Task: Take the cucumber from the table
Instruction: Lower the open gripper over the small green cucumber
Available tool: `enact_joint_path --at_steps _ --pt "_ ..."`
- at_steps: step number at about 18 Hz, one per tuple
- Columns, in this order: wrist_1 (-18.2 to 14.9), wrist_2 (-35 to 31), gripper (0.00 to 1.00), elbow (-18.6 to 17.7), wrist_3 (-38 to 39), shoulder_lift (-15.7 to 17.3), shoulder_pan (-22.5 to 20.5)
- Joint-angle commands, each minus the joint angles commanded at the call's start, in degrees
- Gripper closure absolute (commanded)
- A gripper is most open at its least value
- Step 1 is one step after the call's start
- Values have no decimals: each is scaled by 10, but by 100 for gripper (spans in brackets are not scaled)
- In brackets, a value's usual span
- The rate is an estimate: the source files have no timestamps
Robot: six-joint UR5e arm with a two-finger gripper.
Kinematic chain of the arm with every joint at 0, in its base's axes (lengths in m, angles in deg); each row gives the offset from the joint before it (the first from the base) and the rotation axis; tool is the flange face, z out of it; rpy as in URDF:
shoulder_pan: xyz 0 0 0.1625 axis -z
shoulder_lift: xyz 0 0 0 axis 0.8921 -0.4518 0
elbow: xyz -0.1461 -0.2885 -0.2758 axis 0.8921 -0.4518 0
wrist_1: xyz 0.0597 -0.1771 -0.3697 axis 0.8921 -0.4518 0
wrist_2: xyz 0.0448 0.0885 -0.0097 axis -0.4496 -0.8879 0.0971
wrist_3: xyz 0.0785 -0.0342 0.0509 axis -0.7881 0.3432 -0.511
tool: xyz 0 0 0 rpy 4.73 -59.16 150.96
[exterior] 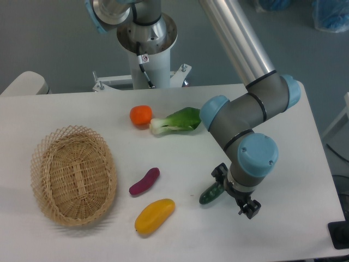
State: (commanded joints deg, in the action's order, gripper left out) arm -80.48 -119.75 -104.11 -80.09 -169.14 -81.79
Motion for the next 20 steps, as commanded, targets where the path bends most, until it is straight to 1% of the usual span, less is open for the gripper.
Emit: enact_joint_path --at_steps 3,8,10,11,12,15,16,18,20 --pt "7 -1 0 -5 -1 3 0" --pt "6 -1 0 -3 4 1 3" --pt "13 0 0 -6 4 2 3" --pt "23 -1 0 -9 5 2 4" --pt "36 -2 0 -21 5 4 5" --pt "99 -2 0 -72 8 22 8" --pt "111 -1 0 -81 17 25 8" --pt "107 6 0 -82 39 33 7" --pt "104 3 0 -93 40 38 9"
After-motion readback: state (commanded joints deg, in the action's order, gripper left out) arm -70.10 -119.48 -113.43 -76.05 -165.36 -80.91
